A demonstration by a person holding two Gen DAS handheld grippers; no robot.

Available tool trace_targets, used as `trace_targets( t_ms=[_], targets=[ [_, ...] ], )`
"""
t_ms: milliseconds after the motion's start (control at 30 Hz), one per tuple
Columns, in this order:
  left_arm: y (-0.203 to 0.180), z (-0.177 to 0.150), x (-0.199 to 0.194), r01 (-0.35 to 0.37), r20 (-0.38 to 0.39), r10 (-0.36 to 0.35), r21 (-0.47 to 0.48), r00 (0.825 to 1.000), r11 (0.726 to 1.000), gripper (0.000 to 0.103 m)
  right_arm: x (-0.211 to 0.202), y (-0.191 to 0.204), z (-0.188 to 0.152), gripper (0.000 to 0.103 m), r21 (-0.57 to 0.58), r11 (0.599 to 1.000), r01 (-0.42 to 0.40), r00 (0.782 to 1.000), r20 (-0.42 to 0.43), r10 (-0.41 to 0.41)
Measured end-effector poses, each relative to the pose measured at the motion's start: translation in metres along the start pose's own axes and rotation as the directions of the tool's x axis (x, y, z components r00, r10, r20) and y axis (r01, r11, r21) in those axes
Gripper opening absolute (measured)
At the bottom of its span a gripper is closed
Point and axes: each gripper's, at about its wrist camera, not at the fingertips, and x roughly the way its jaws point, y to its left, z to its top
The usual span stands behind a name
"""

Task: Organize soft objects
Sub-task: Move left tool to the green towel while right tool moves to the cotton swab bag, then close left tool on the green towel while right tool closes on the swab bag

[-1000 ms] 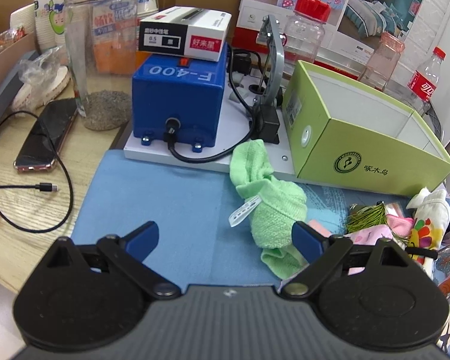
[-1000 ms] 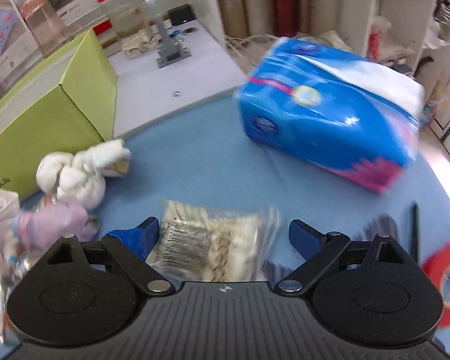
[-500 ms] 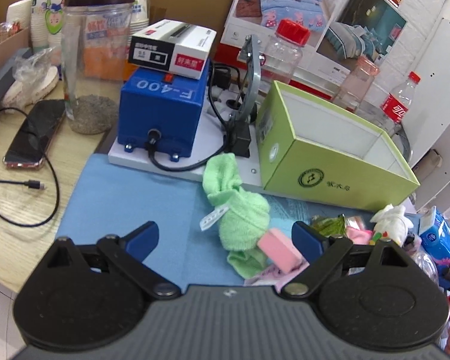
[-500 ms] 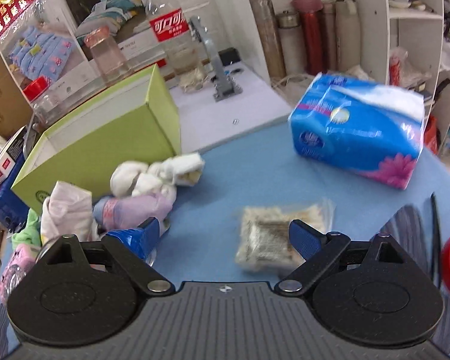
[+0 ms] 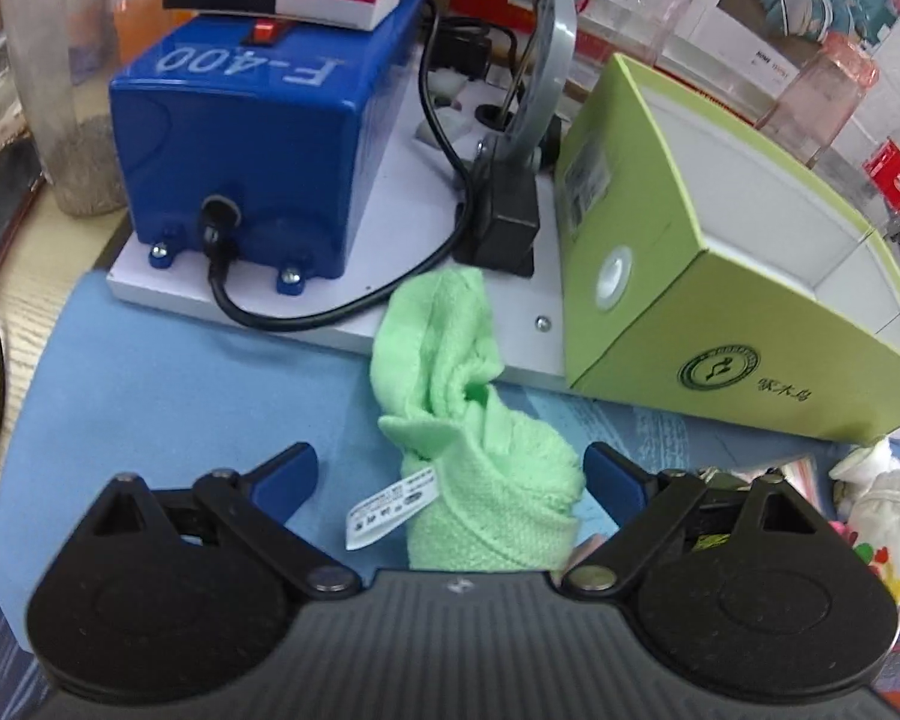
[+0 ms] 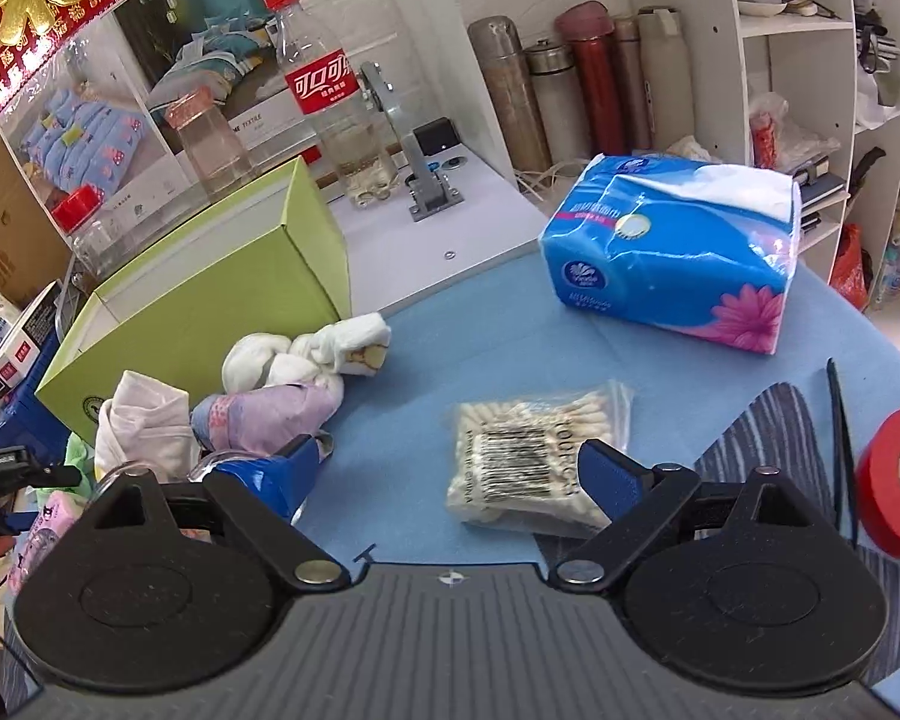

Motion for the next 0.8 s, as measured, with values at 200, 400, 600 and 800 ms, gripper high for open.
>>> trace_targets(
  t_ms=[200, 400, 600, 800],
  targets=[
    [-0.006, -0.004, 0.002, -0.051, 0.019, 0.05, 0.074, 0.999, 0.996, 0.09, -0.008, -0.017, 0.0, 0.081, -0.058, 0.998, 0.021, 1.0, -0.019, -0.022],
    [-0.008, -0.005, 0.004, -0.072, 0.019, 0.07, 0.125, 0.997, 0.99, 0.09, 0.0, -0.012, -0.012, 0.081, -0.237, 0.97, 0.057, 0.997, -0.046, -0.07],
    [-0.01, -0.007, 0.005, -0.081, 0.025, 0.078, 0.162, 0.997, 0.983, 0.09, 0.009, 0.012, -0.01, 0.08, -0.729, 0.685, -0.024, 0.999, -0.046, -0.015],
    [-0.015, -0.011, 0.007, -0.11, 0.034, 0.105, 0.22, 0.994, 0.969, 0.09, 0.034, 0.01, 0.016, 0.08, -0.834, 0.47, -0.287, 0.953, -0.3, 0.05]
  ],
)
